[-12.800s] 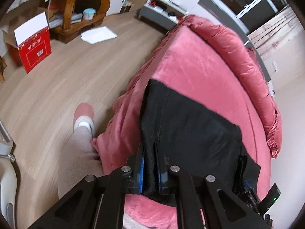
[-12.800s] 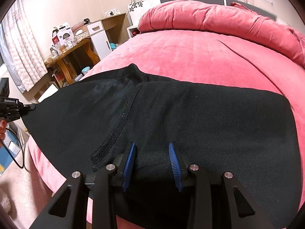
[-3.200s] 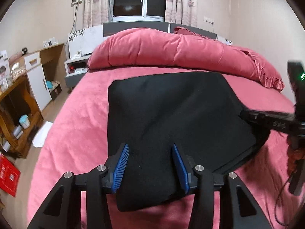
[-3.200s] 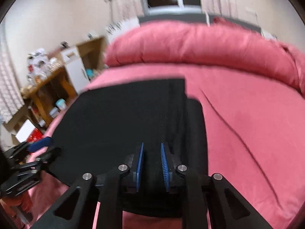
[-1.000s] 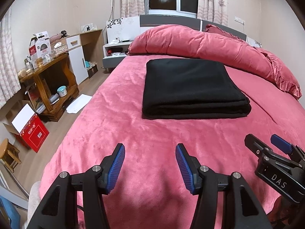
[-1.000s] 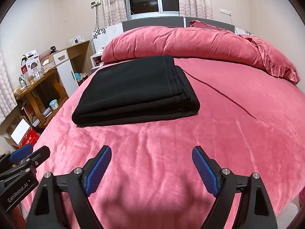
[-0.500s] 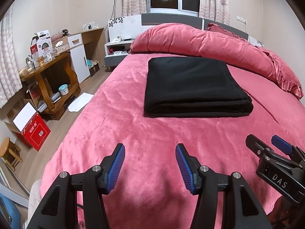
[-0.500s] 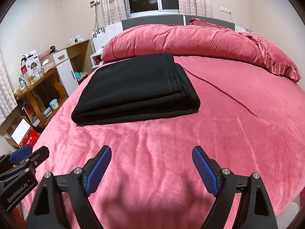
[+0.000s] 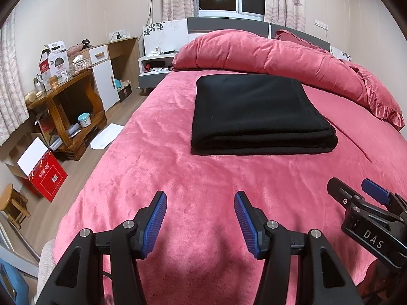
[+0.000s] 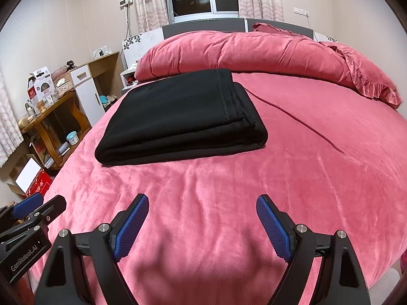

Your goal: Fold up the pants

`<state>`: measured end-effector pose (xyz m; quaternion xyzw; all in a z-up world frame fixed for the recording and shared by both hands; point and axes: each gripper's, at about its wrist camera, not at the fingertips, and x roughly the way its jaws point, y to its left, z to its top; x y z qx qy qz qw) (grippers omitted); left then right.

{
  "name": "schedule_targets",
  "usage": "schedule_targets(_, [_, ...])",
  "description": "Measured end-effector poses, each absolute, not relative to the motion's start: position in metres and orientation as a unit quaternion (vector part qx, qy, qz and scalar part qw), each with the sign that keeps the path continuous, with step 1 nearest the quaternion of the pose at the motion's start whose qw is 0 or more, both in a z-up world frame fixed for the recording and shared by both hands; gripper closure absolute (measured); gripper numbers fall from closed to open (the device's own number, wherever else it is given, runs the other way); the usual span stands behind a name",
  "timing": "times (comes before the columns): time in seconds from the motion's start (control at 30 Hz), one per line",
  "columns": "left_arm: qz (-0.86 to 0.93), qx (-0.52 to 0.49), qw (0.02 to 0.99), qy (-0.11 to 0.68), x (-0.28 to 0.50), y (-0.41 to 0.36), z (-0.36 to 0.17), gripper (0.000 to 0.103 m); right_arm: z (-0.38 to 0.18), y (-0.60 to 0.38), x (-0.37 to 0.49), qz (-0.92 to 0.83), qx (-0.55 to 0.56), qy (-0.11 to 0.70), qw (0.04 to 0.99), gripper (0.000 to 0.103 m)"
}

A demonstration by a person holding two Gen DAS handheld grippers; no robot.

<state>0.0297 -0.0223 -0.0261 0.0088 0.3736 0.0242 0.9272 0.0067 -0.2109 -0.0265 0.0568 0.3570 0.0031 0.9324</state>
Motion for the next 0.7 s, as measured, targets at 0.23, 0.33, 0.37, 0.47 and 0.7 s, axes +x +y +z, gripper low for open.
schedule_targets(0.23, [0.025,0.007,0.925,0.379,0.0305,-0.0221,-0.0281,0.047,-0.0288,-0.2129,0.0079,0.002,0.061,0.362,0.930,0.016])
schedule_targets(0.33, [0.026,0.007,0.924,0.381,0.0306,-0.0215,-0.0291,0.047,-0.0296,-0.2133,0.0087,0.002,0.062,0.364,0.929,0.016])
schedule_targets(0.37, [0.026,0.007,0.924,0.382,0.0307,-0.0215,-0.0293,0.047,-0.0298,-0.2138,0.0089,0.003,0.062,0.364,0.929,0.016])
schedule_targets(0.47, [0.025,0.008,0.923,0.383,0.0310,-0.0210,-0.0301,0.047,-0.0307,-0.2137,0.0094,0.003,0.062,0.365,0.929,0.016])
schedule_targets(0.7, [0.026,0.006,0.921,0.389,0.0322,-0.0211,-0.0329,0.047,-0.0320,-0.2142,0.0107,0.002,0.062,0.367,0.928,0.016])
